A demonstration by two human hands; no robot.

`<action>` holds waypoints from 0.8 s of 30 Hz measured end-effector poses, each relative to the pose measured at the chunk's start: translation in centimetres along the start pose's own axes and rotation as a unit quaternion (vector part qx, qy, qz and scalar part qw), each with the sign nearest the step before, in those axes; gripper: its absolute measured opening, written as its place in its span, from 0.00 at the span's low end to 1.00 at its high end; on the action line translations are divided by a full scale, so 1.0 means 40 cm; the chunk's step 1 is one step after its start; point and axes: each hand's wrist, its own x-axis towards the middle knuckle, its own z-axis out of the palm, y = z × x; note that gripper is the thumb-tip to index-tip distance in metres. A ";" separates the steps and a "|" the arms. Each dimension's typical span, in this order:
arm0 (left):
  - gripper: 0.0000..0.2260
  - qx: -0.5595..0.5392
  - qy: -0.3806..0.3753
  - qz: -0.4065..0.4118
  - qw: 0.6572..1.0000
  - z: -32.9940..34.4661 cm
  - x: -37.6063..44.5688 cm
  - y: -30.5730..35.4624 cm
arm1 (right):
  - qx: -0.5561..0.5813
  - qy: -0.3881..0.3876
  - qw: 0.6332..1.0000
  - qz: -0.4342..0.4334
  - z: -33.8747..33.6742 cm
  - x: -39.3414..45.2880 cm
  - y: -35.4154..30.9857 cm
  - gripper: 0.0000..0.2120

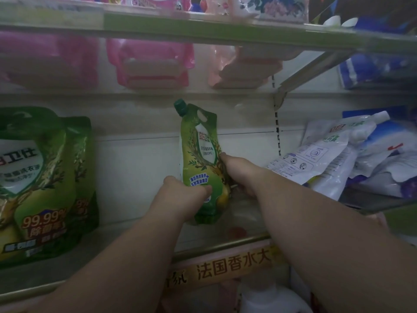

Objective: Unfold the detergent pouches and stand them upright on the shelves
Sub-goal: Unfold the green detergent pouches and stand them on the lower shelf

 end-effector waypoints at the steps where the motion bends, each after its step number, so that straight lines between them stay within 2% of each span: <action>1: 0.27 0.007 0.007 -0.004 1.000 -0.002 -0.001 0.001 | 0.006 -0.003 1.000 -0.004 0.000 -0.005 0.001 0.27; 9: 0.10 0.040 0.032 -0.002 0.999 -0.019 -0.013 0.001 | 0.051 -0.023 0.998 0.006 0.008 -0.019 -0.002 0.24; 15: 0.10 0.023 0.037 -0.047 0.998 -0.045 0.019 -0.003 | 0.042 -0.028 0.999 0.005 0.002 -0.020 -0.003 0.26; 18: 0.11 0.015 0.004 -0.076 0.997 -0.064 0.040 0.008 | 0.040 -0.029 0.999 -0.011 -0.001 -0.011 -0.001 0.25; 24: 0.10 0.032 -0.063 -0.105 0.992 -0.119 0.058 0.024 | 0.028 -0.064 0.997 -0.020 -0.001 -0.013 -0.001 0.34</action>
